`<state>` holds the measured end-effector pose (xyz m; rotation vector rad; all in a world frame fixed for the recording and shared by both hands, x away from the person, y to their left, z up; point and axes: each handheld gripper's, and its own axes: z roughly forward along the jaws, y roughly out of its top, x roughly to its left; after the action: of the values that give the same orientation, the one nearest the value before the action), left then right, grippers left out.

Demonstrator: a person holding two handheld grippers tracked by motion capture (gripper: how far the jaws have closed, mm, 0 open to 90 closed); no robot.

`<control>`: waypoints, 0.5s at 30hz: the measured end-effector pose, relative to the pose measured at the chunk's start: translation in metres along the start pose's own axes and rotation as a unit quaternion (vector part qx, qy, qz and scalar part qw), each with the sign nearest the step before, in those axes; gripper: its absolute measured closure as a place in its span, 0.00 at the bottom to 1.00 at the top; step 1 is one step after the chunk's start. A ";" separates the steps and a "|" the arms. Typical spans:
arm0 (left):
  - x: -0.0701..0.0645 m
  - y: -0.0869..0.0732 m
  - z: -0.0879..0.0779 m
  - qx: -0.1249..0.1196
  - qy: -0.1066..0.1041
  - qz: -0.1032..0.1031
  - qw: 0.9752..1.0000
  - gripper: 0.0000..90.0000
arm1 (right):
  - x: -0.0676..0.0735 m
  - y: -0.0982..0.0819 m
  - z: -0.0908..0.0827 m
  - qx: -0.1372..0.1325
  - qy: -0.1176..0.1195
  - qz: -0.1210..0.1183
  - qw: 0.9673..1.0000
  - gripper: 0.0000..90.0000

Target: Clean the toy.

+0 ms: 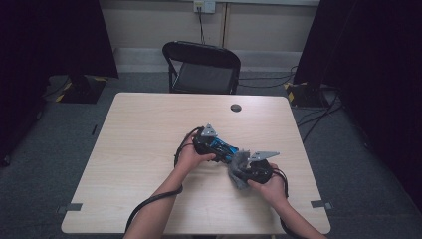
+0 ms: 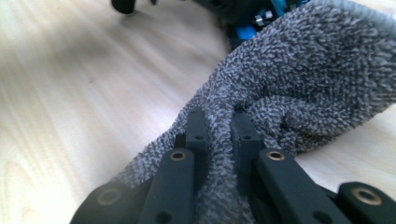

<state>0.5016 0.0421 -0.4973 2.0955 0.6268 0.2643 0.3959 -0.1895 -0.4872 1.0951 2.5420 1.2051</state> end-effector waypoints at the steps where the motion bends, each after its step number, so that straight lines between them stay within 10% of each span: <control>1: 0.000 0.000 0.000 0.000 0.001 0.000 1.000 0.06 | 0.002 0.000 0.001 0.001 0.002 -0.004 1.000 0.90; 15: 0.003 0.001 -0.002 0.008 0.004 -0.003 1.000 0.06 | 0.015 0.001 0.000 0.011 0.030 -0.027 0.999 0.90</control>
<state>0.5043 0.0445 -0.4956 2.1095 0.6413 0.2651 0.3855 -0.1796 -0.4834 1.0019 2.6180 1.2180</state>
